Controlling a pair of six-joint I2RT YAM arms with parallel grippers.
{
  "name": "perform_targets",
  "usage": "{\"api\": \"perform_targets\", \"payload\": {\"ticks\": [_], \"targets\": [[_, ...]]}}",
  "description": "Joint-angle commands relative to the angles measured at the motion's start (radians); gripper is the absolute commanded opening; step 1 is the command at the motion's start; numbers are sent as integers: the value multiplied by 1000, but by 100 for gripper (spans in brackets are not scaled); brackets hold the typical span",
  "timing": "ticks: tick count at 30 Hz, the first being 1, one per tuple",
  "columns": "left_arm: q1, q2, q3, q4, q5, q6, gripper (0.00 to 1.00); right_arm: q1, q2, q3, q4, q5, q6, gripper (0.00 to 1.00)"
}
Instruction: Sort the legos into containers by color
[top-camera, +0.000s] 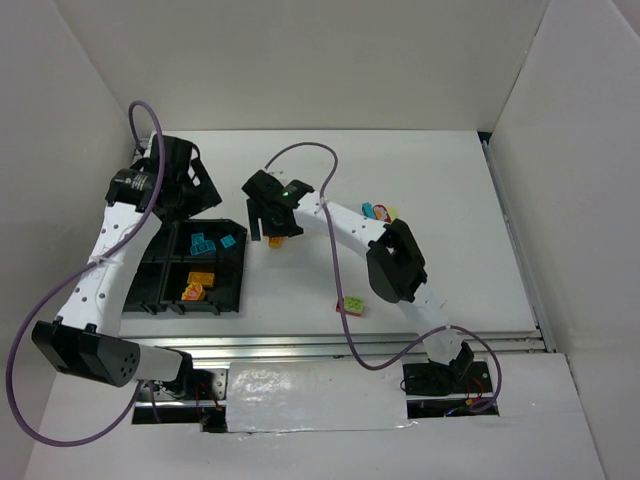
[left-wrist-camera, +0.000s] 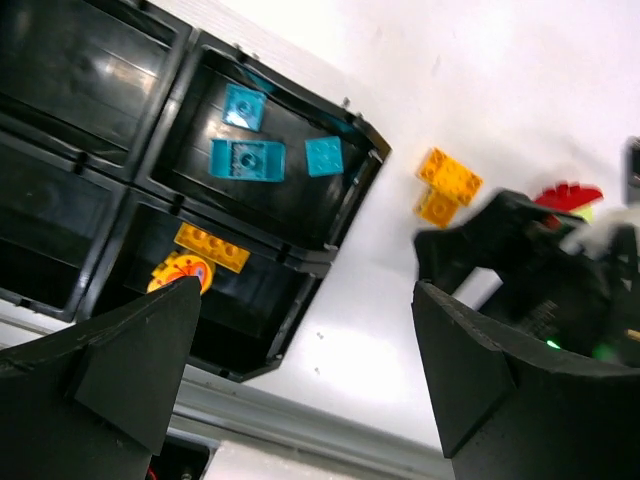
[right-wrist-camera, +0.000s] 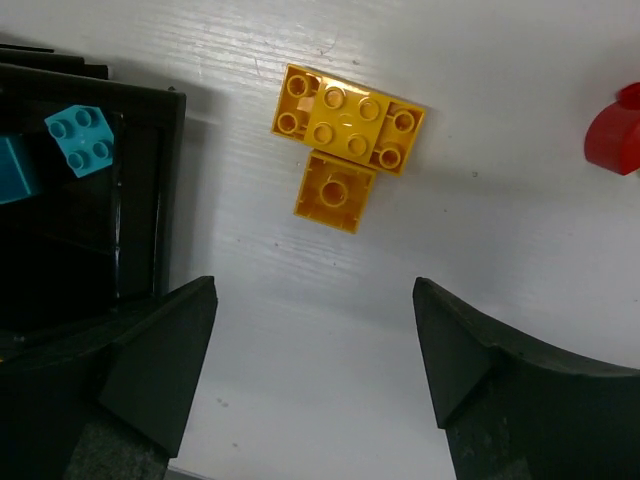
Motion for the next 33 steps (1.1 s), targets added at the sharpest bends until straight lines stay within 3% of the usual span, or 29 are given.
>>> {"api": "perform_targets", "payload": {"ticks": [1,13,20,26,30,33], "targets": [[10,22,26,18,115,72,99,15,42,55,3,113,65,85],[16,-24,-82,76,229,142,100,23,163,114,70,163,84,68],[20,-50,-77,64,182,159,100,9,175,57,125,162,85,59],[22,-41,-72,62,186,161,99,-6,172,74,127,156,72,38],[26,-31,-62,65,186,159,100,-23,90,-55,194,119,75,28],[29,-15,-43,57,188,159,100,-35,16,-101,200,102,75,9]]}}
